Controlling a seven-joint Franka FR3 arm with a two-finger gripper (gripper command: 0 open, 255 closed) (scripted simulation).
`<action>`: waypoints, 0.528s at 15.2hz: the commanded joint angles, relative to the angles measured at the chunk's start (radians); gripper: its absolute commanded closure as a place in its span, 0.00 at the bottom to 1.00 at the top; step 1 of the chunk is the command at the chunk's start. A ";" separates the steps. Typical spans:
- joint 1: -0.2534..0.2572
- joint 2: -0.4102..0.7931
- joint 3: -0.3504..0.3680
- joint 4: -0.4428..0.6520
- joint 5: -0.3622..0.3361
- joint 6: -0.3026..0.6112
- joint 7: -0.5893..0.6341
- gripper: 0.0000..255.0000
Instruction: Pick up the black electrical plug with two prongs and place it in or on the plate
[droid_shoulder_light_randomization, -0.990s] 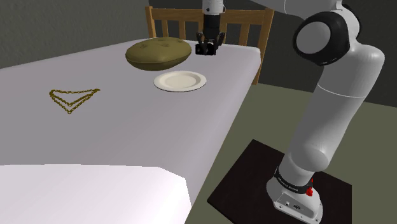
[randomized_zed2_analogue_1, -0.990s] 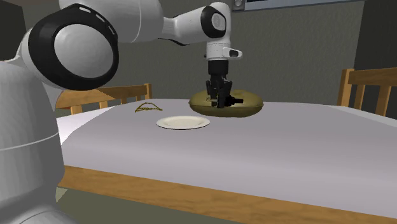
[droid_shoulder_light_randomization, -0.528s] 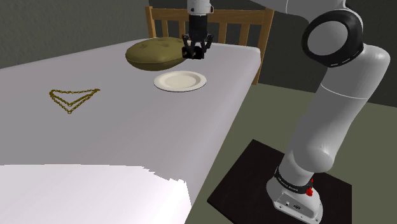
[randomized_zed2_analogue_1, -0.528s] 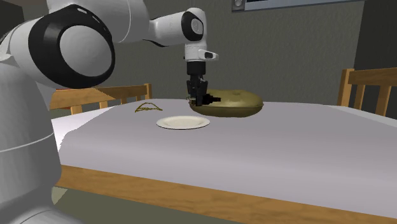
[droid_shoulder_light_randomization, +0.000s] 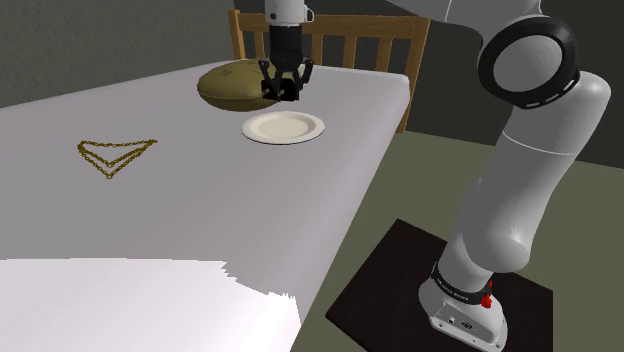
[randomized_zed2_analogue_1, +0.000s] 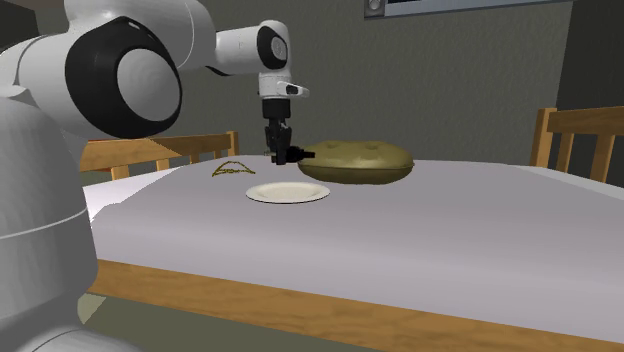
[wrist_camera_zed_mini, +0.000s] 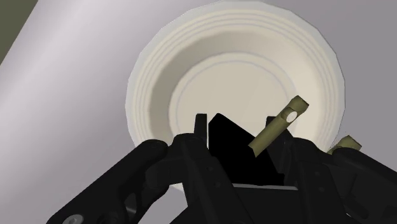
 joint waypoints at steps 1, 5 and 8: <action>0.006 -0.002 0.007 -0.023 0.000 0.022 0.014 1.00; 0.007 -0.023 0.007 -0.105 -0.002 0.082 0.016 1.00; 0.007 -0.035 0.008 -0.161 -0.002 0.126 0.017 1.00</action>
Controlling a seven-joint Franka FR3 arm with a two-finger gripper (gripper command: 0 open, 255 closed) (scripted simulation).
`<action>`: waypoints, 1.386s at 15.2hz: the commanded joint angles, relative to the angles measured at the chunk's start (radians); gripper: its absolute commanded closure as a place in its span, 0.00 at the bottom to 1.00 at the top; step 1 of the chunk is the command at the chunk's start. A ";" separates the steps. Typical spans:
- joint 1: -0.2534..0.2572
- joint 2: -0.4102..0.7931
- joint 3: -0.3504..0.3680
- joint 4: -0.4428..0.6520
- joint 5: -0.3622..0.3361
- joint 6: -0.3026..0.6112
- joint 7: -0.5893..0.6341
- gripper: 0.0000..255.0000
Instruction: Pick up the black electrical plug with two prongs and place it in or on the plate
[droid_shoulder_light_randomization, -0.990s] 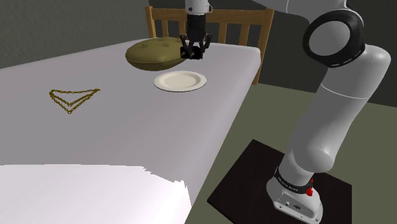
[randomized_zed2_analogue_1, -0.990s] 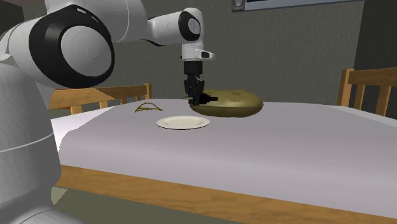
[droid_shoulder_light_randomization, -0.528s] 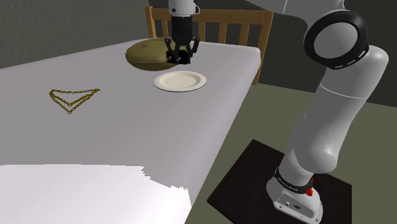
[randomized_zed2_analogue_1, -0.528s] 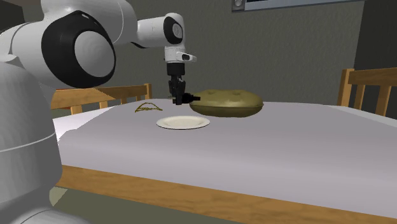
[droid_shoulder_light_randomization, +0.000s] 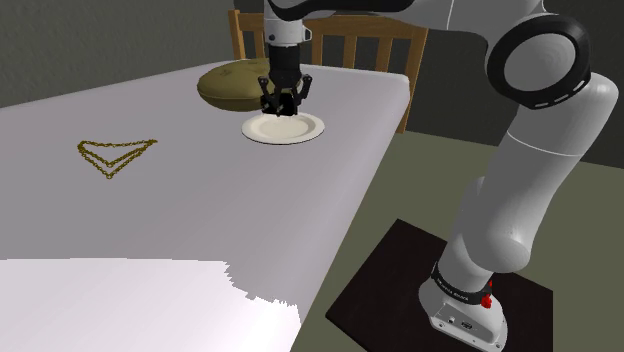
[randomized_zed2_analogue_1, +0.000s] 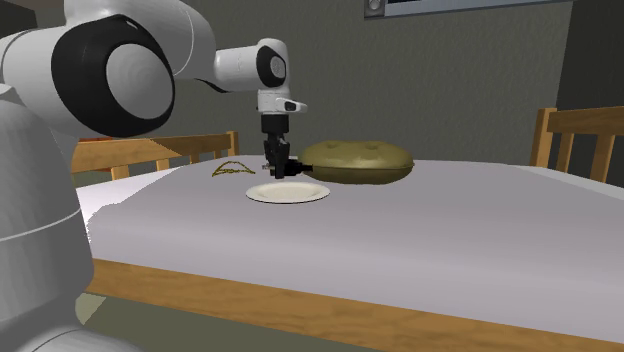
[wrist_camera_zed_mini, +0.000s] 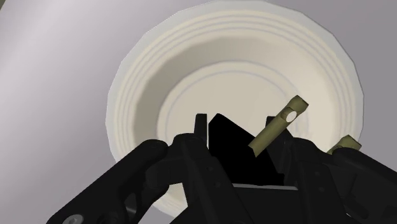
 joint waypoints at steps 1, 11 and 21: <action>0.001 -0.007 0.001 -0.036 0.000 0.030 0.002 1.00; 0.001 -0.018 0.001 -0.099 -0.001 0.082 0.003 1.00; 0.001 0.007 0.001 0.033 0.001 -0.025 0.001 0.00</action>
